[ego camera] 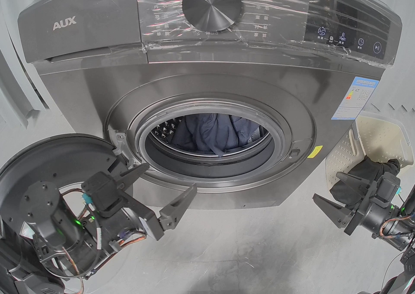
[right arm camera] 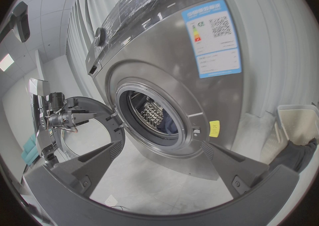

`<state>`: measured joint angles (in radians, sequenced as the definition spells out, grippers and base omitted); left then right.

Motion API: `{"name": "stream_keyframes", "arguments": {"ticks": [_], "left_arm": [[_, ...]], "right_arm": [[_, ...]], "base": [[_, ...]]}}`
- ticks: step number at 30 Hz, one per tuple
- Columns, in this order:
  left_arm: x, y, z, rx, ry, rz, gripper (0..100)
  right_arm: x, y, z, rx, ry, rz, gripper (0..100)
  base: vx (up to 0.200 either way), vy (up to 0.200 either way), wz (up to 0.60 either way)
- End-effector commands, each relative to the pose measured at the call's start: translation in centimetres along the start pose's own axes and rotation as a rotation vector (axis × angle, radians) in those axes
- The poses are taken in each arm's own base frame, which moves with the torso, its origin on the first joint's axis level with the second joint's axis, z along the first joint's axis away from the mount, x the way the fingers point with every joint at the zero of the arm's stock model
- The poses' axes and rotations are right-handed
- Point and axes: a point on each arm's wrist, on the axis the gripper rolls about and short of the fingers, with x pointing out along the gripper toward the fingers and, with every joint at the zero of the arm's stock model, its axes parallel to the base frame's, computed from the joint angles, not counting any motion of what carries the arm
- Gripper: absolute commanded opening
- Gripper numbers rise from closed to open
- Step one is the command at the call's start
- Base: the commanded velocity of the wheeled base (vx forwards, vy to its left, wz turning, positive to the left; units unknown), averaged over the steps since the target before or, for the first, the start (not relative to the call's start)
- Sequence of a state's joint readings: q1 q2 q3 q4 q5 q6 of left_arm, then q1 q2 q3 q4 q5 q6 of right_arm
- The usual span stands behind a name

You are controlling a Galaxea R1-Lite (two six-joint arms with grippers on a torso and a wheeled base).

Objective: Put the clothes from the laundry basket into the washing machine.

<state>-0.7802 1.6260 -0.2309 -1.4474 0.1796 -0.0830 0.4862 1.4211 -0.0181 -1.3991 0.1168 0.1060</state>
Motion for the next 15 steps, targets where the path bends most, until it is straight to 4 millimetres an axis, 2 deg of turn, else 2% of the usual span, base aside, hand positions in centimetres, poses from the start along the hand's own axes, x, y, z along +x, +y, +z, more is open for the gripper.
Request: {"name": "stream_keyframes", "arguments": {"ticks": [1, 4, 5, 6, 9, 15], "left_arm": [[-3.8, 1.6, 1.7, 0.034, -0.073, 0.051, 100], [-5.0, 2.5, 1.9, 0.059, -0.085, 0.101, 100], [-5.1, 2.6, 1.9, 0.059, -0.087, 0.102, 100], [-5.9, 2.7, 2.0, 0.058, -0.099, 0.106, 100], [-7.3, 2.8, 2.1, 0.058, -0.116, 0.105, 100], [-9.2, 3.0, 2.3, 0.051, -0.135, 0.155, 100]], "right_arm": [[-3.9, -0.7, 1.4, -0.013, -0.067, -0.098, 100], [-5.8, -0.8, 1.3, -0.008, -0.043, -0.142, 100], [-5.9, -0.8, 1.3, -0.008, -0.04, -0.144, 100], [-7.1, -0.6, 1.0, -0.005, -0.027, -0.162, 100], [-9.0, -0.3, 1.0, -0.008, -0.039, -0.192, 100], [-11.3, 0.2, 1.2, -0.016, -0.08, -0.239, 100]], "base": [[-0.2, 0.0, 0.0], [-0.2, 0.0, 0.0], [-0.2, 0.0, 0.0], [-0.2, 0.0, 0.0], [0.0, 0.0, 0.0], [0.0, 0.0, 0.0]]}}
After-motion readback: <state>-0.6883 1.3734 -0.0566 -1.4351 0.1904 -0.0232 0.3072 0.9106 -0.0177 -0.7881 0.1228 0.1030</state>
